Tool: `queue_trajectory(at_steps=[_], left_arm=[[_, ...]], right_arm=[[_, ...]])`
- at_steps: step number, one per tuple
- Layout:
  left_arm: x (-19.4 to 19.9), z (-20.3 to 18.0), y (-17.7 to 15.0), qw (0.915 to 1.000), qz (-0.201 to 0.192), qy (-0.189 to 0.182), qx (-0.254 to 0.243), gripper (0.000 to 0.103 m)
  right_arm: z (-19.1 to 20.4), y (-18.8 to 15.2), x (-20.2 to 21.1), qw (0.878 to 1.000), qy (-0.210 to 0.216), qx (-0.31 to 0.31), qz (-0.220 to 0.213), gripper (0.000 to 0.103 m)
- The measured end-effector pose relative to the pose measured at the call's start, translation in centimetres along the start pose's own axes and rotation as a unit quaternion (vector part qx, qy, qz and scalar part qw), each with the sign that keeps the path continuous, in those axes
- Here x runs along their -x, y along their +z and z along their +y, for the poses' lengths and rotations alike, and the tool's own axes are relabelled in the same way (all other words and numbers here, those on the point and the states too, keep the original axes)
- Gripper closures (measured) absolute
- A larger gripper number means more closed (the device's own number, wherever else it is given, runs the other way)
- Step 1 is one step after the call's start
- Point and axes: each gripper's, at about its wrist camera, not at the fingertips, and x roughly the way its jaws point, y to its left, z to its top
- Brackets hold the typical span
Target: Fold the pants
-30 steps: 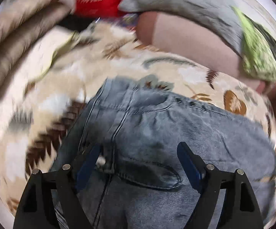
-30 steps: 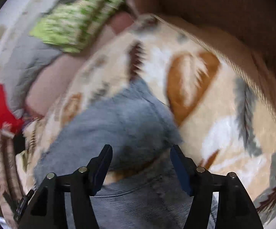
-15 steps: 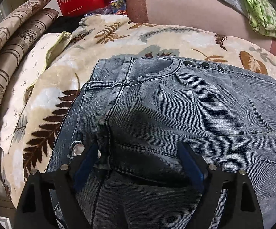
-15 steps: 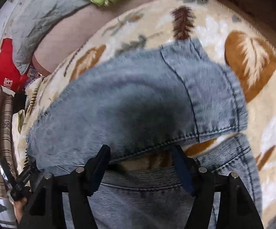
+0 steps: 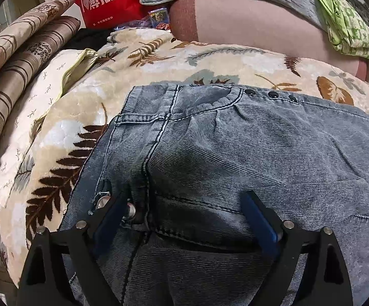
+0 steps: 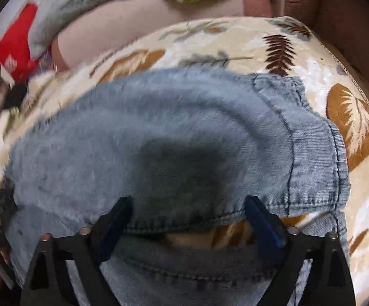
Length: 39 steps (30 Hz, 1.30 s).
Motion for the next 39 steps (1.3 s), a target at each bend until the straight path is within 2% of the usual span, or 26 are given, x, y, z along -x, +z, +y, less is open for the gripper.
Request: queue_trajectory(at_steps=[16, 25, 29, 36, 39], left_arm=[[0.1, 0.0, -0.1, 1.0, -0.004, 0.0, 0.0, 0.011], [-0.3, 0.2, -0.1, 1.0, -0.005, -0.001, 0.005, 0.008], [-0.4, 0.1, -0.1, 1.0, -0.007, 0.0, 0.005, 0.007], [-0.3, 0.1, -0.1, 1.0, -0.006, 0.002, 0.004, 0.007], [-0.3, 0.1, -0.2, 1.0, -0.006, 0.002, 0.004, 0.007]], right_arm=[[0.2, 0.0, -0.4, 1.0, 0.0, 0.008, 0.0, 0.001], [0.7, 0.3, -0.6, 1.0, -0.022, 0.016, 0.007, 0.001], [1.8, -0.1, 0.7, 0.998, -0.061, 0.025, -0.025, 0.001], [4.1, -0.3, 4.6, 0.984, -0.129, 0.074, -0.097, 0.001], [4.5, -0.2, 5.8, 0.979, -0.144, 0.086, -0.114, 0.001]])
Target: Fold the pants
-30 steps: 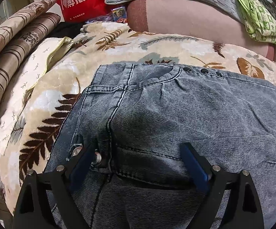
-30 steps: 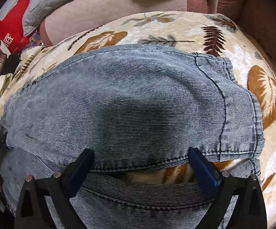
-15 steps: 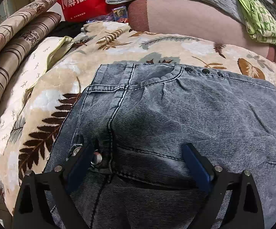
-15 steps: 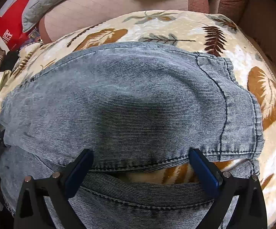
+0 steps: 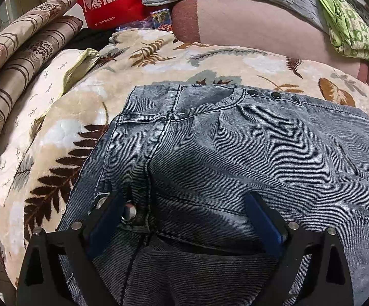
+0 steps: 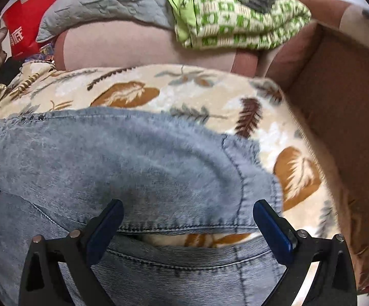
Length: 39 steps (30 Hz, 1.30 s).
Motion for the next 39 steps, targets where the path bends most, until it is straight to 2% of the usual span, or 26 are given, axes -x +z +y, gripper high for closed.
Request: queue_trajectory(at_steps=[5, 16, 18, 20, 22, 28, 30, 34, 37, 39], left_arm=[[0.0, 0.0, 0.0, 1.0, 0.0, 0.0, 0.0, 0.007], [0.0, -0.1, 0.0, 1.0, 0.0, 0.001, 0.0, 0.007], [0.2, 0.0, 0.1, 1.0, 0.004, -0.003, 0.002, 0.007], [1.3, 0.5, 0.5, 0.9997, -0.001, -0.017, 0.015, 0.007], [2.7, 1.0, 1.1, 0.9993, -0.023, -0.02, 0.02, 0.007], [4.3, 2.9, 2.9, 0.9988, -0.025, -0.03, 0.028, 0.007], [4.0, 4.3, 3.5, 0.9974, -0.012, -0.052, 0.048, 0.007], [2.4, 8.4, 5.0, 0.9846, 0.035, -0.117, 0.125, 0.007], [-0.5, 12.1, 7.4, 0.9642, 0.068, -0.17, 0.192, 0.007], [-1.9, 13.0, 8.6, 0.9559, 0.078, -0.192, 0.208, 0.016]], right_arm=[[-0.4, 0.1, 0.4, 1.0, -0.005, 0.002, -0.002, 0.001], [-1.4, 0.0, 1.4, 0.998, -0.057, -0.003, -0.008, 0.001], [-1.7, -0.1, 1.3, 0.999, -0.031, -0.011, 0.006, 0.001], [-1.9, -0.2, 1.2, 0.999, 0.027, -0.03, 0.03, 0.001], [-2.2, -0.3, 0.7, 0.995, 0.071, -0.048, 0.056, 0.001], [-1.8, -1.0, -0.2, 0.986, 0.12, -0.061, 0.097, 0.001], [-2.1, -1.1, -0.3, 0.981, 0.145, -0.071, 0.107, 0.001], [-5.2, -0.2, -0.4, 0.964, 0.215, -0.119, 0.103, 0.001], [-8.8, 1.4, -1.7, 0.948, 0.258, -0.159, 0.095, 0.001], [-10.9, 2.5, -4.2, 0.936, 0.278, -0.181, 0.12, 0.001]])
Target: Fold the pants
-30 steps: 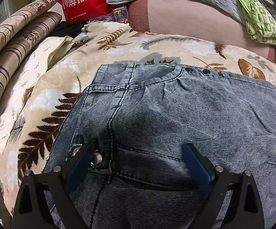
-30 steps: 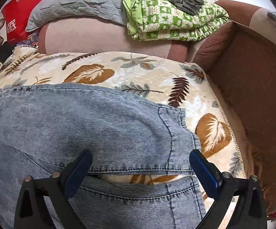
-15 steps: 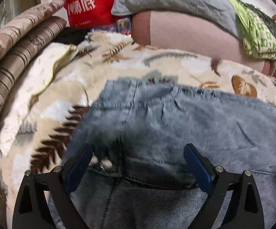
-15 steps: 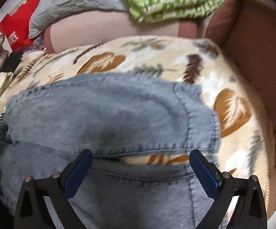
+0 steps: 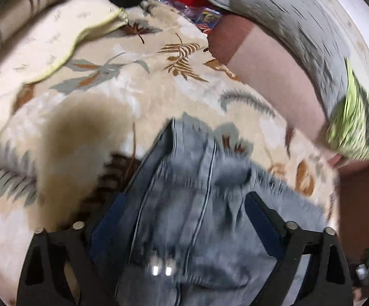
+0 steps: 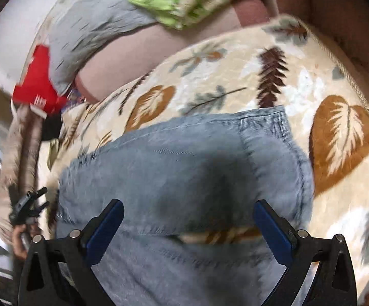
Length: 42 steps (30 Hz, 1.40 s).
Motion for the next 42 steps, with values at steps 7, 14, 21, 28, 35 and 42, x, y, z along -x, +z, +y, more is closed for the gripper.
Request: queue_trajectory(at_steps=[7, 14, 21, 28, 35, 42], left_arm=[[-5.1, -1.9, 4.1, 0.999, 0.039, -0.019, -0.013, 0.04], [-8.1, -2.2, 4.8, 0.9989, 0.03, 0.024, -0.028, 0.03], [-8.7, -2.7, 5.2, 0.9981, 0.04, 0.024, -0.04, 0.042], [-9.5, -4.3, 4.5, 0.9962, 0.029, 0.049, -0.066, 0.045], [-8.1, -5.0, 5.2, 0.9956, 0.037, 0.048, -0.072, 0.098], [0.4, -5.9, 4.0, 0.9948, -0.023, -0.013, -0.099, 0.099]], right_arm=[[-4.2, 5.0, -2.2, 0.998, 0.043, -0.039, 0.015, 0.009], [-6.3, 9.2, -5.4, 0.998, 0.023, -0.053, 0.032, 0.021], [-6.6, 10.0, -5.0, 0.997, -0.039, -0.064, -0.007, 0.027], [-7.0, 10.2, -8.7, 0.994, -0.092, -0.024, 0.055, 0.032], [-5.1, 10.7, -7.0, 0.992, -0.116, 0.008, 0.043, 0.083], [-1.6, 9.4, 0.2, 0.993, -0.102, 0.015, -0.054, 0.084]])
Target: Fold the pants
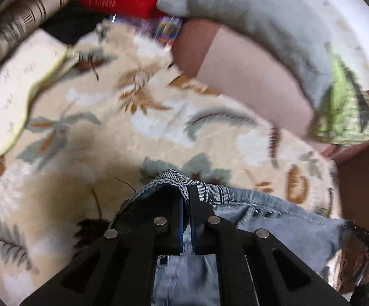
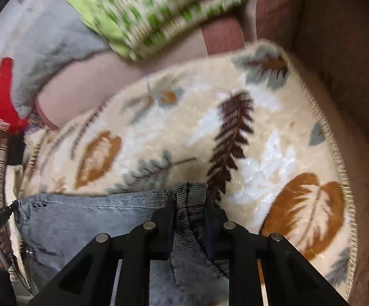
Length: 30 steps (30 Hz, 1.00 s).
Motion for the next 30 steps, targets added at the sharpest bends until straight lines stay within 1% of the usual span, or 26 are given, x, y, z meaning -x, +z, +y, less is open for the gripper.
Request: queue_trajectory(at_steps=[1, 4, 6, 7, 8, 9, 10, 11, 12, 13, 14, 15, 16, 17, 18, 19, 20, 21, 23, 24, 25, 26, 27, 28, 29, 30], left_arm=[[1.7, -0.2, -0.5, 0.9999, -0.01, -0.01, -0.006, 0.1], [7.6, -0.4, -3.6, 0.998, -0.042, -0.039, -0.027, 0.1], [11.0, 0.1, -6.3, 0.9967, -0.056, -0.046, -0.037, 0.101], [12.6, 0.8, -8.0, 0.9958, -0.061, -0.058, -0.037, 0.101], [13.6, 1.3, -9.4, 0.9953, -0.058, -0.069, -0.036, 0.1], [14.4, 1.9, -10.9, 0.9952, -0.057, -0.072, -0.034, 0.1], [15.1, 2.8, -12.8, 0.9956, -0.053, -0.07, -0.032, 0.1], [15.4, 4.2, -15.1, 0.9966, -0.037, -0.07, -0.023, 0.1], [15.3, 5.1, -16.3, 0.9971, -0.028, -0.069, -0.016, 0.099], [15.1, 6.3, -17.8, 0.998, -0.014, -0.062, -0.005, 0.099], [14.8, 7.7, -19.6, 0.9991, 0.004, -0.042, 0.003, 0.098], [14.7, 8.5, -20.7, 0.9995, 0.015, -0.027, 0.007, 0.097], [14.6, 9.0, -21.2, 0.9996, 0.021, -0.017, 0.01, 0.097], [14.9, 9.5, -21.8, 0.9997, 0.022, 0.001, 0.014, 0.097], [15.2, 9.6, -22.0, 0.9997, 0.017, 0.008, 0.016, 0.097], [15.8, 9.6, -21.9, 0.9997, 0.008, 0.014, 0.02, 0.096], [16.1, 9.2, -21.9, 0.9997, 0.001, 0.011, 0.023, 0.092], [16.2, 8.8, -22.0, 0.9997, -0.004, 0.01, 0.024, 0.086], [16.8, 7.0, -22.1, 0.9994, -0.028, 0.006, 0.022, 0.047], [16.8, 6.3, -22.2, 0.9993, -0.032, 0.003, 0.018, 0.042], [16.7, 5.4, -22.4, 0.9993, -0.035, -0.004, 0.009, 0.04], [16.0, 3.8, -22.6, 0.9994, -0.032, -0.006, -0.01, 0.04], [15.4, 2.9, -22.8, 0.9993, -0.027, 0.001, -0.026, 0.04], [14.6, 1.9, -23.0, 0.9985, -0.027, 0.011, -0.047, 0.04], [14.0, 1.2, -23.1, 0.9973, -0.028, 0.022, -0.064, 0.04], [13.4, 0.6, -23.3, 0.9956, -0.029, 0.039, -0.081, 0.04]], right_arm=[[0.2, -0.2, 1.3, 1.0, 0.005, 0.0, -0.011, 0.084], [0.6, -2.2, 6.0, 0.999, 0.016, 0.004, -0.045, 0.084], [0.4, -4.7, 9.7, 0.997, 0.033, 0.006, -0.069, 0.084], [0.1, -6.3, 11.3, 0.996, 0.036, 0.011, -0.076, 0.084], [0.0, -7.5, 12.1, 0.996, 0.039, 0.015, -0.08, 0.084], [-0.5, -10.0, 13.5, 0.995, 0.053, 0.02, -0.086, 0.083], [-0.9, -11.5, 14.1, 0.994, 0.061, 0.021, -0.088, 0.083], [-1.4, -13.8, 14.5, 0.994, 0.063, 0.024, -0.086, 0.08], [-2.3, -16.8, 14.2, 0.995, 0.059, 0.023, -0.074, 0.079], [-3.2, -18.8, 13.4, 0.996, 0.059, 0.014, -0.061, 0.077], [-4.0, -20.6, 12.6, 0.997, 0.062, 0.005, -0.045, 0.072], [-5.2, -23.2, 11.2, 0.998, 0.059, -0.009, -0.01, 0.068], [-6.0, -24.7, 10.5, 0.999, 0.049, -0.021, 0.008, 0.062], [-6.9, -26.1, 10.3, 0.998, 0.037, -0.042, 0.015, 0.047], [-7.8, -27.0, 10.7, 0.997, 0.035, -0.071, 0.009, 0.04], [-8.3, -27.5, 11.1, 0.995, 0.043, -0.089, 0.001, 0.039], [-9.0, -27.9, 12.0, 0.99, 0.062, -0.123, -0.014, 0.035], [-9.5, -28.2, 12.7, 0.985, 0.075, -0.154, -0.025, 0.028], [-10.0, -28.7, 13.1, 0.973, 0.107, -0.204, -0.025, 0.024], [-10.0, -28.8, 12.9, 0.966, 0.126, -0.225, -0.019, 0.024], [-9.8, -28.7, 12.7, 0.962, 0.136, -0.235, -0.016, 0.024], [-9.5, -28.2, 12.6, 0.964, 0.134, -0.231, -0.017, 0.024], [-9.0, -27.2, 12.4, 0.969, 0.119, -0.216, -0.02, 0.024], [-8.5, -26.7, 12.5, 0.972, 0.114, -0.206, -0.025, 0.024], [-7.9, -25.3, 12.0, 0.974, 0.122, -0.189, -0.029, 0.024], [-7.4, -24.4, 11.4, 0.977, 0.119, -0.174, -0.02, 0.024]])
